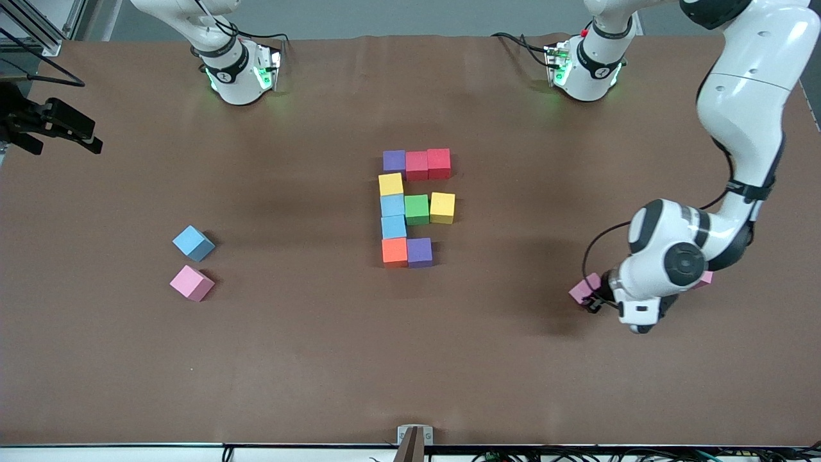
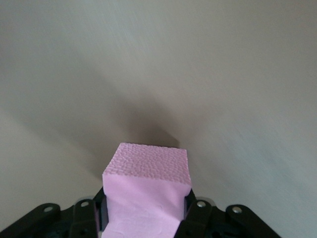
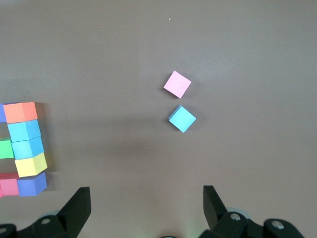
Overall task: Arrange 11 blocks into digit 3
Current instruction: 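Carry the pink block beside the purple block with the left gripper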
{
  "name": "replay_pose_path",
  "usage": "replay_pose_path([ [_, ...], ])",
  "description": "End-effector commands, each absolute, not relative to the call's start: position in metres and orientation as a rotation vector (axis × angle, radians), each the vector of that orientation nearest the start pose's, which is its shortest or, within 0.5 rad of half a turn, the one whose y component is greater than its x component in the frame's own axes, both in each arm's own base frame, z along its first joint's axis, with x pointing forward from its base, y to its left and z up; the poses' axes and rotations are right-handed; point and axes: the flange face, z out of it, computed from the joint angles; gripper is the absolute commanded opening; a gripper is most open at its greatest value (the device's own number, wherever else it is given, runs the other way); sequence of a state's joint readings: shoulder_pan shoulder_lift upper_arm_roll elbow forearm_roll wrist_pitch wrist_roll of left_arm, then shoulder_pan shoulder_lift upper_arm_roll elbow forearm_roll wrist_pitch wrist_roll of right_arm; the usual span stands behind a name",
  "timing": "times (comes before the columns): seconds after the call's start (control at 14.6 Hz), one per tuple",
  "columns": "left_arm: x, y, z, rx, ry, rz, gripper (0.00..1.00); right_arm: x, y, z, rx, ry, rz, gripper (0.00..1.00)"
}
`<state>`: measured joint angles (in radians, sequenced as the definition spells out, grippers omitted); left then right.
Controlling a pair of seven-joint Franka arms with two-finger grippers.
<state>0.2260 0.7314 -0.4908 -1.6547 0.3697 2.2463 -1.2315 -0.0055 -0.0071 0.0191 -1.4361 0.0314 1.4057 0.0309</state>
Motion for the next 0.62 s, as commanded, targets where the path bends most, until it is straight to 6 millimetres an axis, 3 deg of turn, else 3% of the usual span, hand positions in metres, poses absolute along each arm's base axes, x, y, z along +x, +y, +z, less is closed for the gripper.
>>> replay_pose_path([
  [0.0,0.652,-0.179,0.227,-2.712,-1.552,0.077,0.24,0.533,0.01,0.68,-3.118,0.016,0.022,1.0],
  [0.21,0.632,-0.243,0.228,-2.54,-1.806,0.069,0.23,0.533,0.009,0.681,-3.118,0.016,0.025,1.0],
  [0.41,0.612,-0.29,0.228,-2.369,-2.028,0.061,0.23,0.532,0.009,0.682,-3.118,0.018,0.017,1.0],
  [0.55,0.603,-0.311,0.227,-2.263,-2.153,0.061,0.23,0.532,0.007,0.682,-3.118,0.02,0.017,1.0],
])
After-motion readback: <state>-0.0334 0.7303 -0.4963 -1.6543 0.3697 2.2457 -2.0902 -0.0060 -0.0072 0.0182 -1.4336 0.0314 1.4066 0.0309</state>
